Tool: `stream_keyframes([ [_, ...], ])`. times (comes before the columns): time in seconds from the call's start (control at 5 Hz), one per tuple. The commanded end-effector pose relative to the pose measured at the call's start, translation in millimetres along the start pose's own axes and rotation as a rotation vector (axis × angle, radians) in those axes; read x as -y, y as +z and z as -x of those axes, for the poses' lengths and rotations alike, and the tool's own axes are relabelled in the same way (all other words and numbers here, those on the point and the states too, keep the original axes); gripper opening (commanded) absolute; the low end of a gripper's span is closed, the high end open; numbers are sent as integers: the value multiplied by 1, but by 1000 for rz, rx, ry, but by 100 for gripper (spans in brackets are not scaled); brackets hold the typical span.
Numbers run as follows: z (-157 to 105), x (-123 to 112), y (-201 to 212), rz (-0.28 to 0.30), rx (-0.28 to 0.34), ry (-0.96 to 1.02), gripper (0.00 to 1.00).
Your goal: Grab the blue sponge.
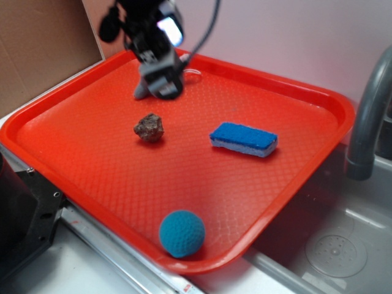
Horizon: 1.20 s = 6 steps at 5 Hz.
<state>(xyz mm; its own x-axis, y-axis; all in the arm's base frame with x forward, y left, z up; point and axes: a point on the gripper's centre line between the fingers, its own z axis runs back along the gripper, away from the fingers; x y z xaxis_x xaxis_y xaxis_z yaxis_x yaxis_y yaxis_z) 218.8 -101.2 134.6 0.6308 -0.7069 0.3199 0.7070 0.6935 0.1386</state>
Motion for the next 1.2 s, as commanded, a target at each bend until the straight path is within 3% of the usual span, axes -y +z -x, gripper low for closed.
stream_keyframes([
  [0.0, -28, -1, -43, 73, 33, -158, 100],
  [0.2, -33, -2, -62, 106, 14, -180, 100],
  [0.4, -33, -4, -82, 183, 22, -235, 100],
  [0.6, -33, 3, -102, 193, -30, -284, 100],
  [0.8, -27, 7, -117, 204, -56, -287, 44],
  [1.0, -25, 13, -120, 173, -97, -312, 0],
])
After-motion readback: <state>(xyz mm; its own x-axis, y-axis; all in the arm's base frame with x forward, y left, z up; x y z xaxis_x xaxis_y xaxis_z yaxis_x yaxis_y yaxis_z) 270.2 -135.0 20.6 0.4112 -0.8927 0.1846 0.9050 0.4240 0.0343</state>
